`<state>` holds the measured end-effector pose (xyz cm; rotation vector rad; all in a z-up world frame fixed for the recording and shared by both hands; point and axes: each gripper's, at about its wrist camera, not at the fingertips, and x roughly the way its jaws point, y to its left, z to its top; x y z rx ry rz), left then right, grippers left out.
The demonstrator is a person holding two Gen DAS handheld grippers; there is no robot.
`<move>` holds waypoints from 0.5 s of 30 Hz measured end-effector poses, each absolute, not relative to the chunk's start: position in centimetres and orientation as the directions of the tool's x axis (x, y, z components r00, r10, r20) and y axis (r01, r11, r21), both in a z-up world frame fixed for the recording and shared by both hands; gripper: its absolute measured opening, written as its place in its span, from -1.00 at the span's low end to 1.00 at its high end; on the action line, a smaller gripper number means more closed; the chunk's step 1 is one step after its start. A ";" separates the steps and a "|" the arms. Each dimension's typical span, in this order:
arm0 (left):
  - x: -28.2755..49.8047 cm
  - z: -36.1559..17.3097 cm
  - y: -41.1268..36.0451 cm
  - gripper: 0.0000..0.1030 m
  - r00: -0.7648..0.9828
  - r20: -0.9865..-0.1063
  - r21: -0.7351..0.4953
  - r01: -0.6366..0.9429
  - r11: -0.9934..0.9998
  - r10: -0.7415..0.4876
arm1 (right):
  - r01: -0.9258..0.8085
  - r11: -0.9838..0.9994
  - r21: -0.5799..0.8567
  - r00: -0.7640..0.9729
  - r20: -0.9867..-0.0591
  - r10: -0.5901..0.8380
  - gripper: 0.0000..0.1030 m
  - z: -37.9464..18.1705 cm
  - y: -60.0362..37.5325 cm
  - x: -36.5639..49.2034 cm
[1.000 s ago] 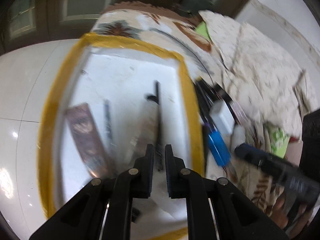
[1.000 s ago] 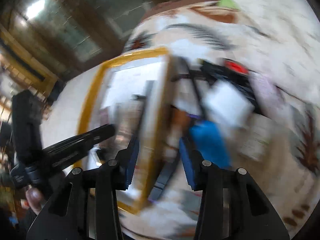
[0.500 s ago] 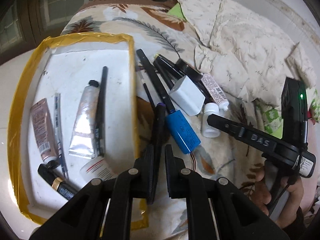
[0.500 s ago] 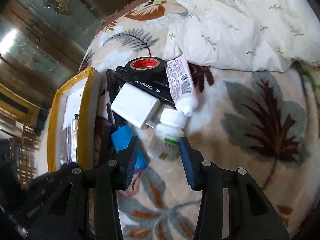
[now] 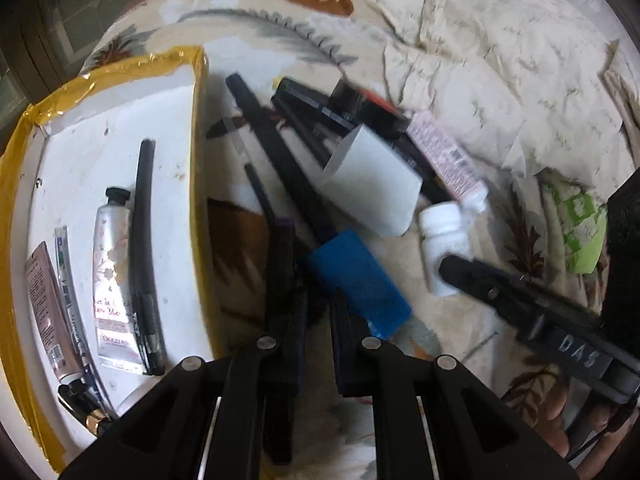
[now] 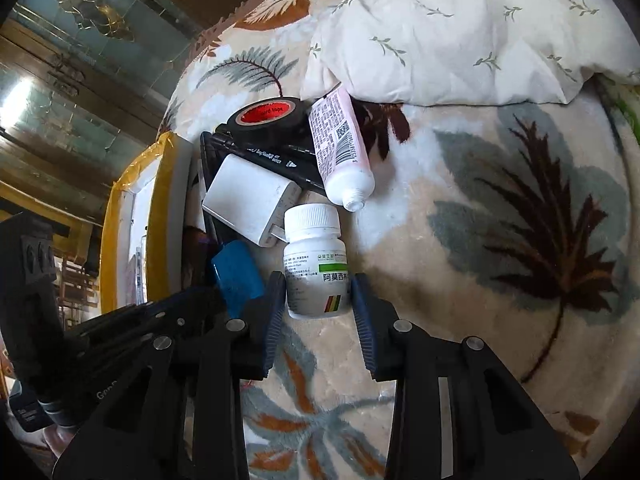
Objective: Organize objects
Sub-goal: 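Grasp the white medicine bottle with the right tool while the left grasps the blue battery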
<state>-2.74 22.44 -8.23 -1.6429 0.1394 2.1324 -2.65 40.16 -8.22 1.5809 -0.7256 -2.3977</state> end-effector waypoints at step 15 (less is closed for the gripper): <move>0.6 -6.8 20.4 -0.77 -0.232 -0.895 -0.269 -0.403 -0.875 0.382 | -0.086 -0.873 0.480 -0.402 -0.818 -0.410 -0.34 -8.3 39.2 -2.5</move>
